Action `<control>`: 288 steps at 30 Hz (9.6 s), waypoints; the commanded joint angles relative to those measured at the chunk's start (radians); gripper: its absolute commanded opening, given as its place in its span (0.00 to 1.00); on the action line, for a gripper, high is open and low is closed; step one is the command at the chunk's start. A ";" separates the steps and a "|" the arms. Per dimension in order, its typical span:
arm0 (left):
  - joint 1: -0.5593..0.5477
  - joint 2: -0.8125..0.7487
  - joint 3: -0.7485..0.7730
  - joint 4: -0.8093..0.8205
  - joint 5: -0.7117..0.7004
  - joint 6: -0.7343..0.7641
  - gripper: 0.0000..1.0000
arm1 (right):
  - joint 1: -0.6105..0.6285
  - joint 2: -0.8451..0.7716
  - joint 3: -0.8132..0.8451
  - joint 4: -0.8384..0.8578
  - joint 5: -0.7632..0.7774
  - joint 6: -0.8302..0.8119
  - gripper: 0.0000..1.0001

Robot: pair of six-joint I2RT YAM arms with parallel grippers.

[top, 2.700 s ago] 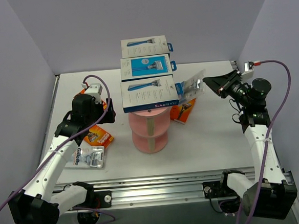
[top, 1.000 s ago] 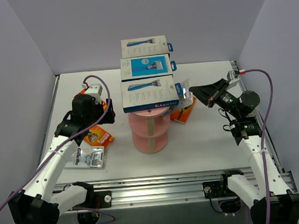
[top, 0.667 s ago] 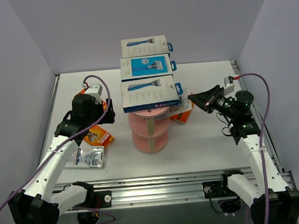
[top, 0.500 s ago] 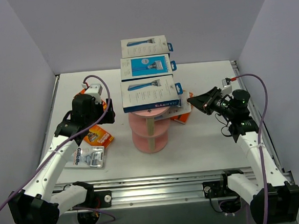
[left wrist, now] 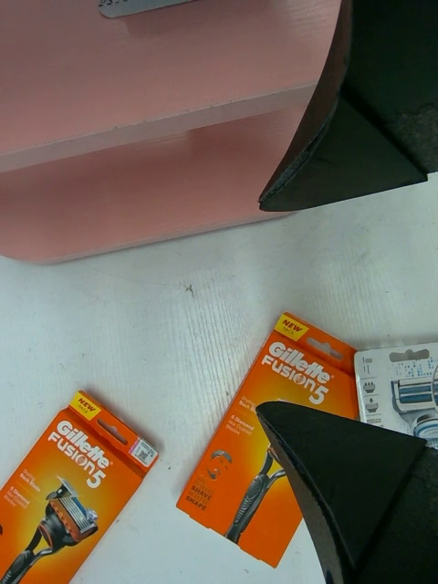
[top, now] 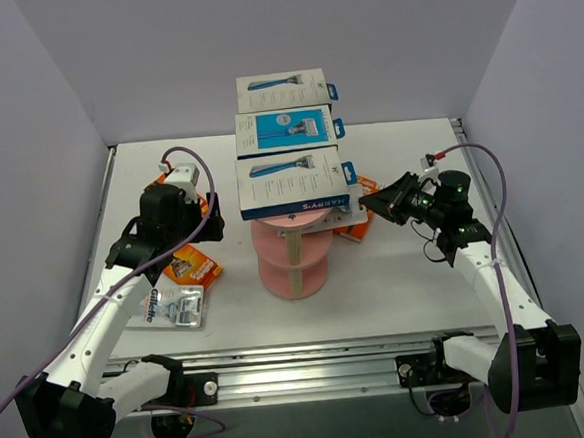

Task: Place and organize the shaving razors onto the shelf

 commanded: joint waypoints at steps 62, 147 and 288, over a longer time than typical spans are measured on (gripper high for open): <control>-0.003 0.008 -0.109 0.400 0.378 -0.464 0.70 | 0.224 0.113 0.185 -0.129 0.236 -0.218 0.46; 0.008 0.139 -0.129 0.475 0.383 -0.448 0.50 | 0.353 0.211 0.185 -0.100 0.340 -0.241 0.15; 0.126 0.324 0.119 0.395 0.435 -0.382 0.65 | 0.255 0.358 0.297 0.016 0.204 -0.194 0.45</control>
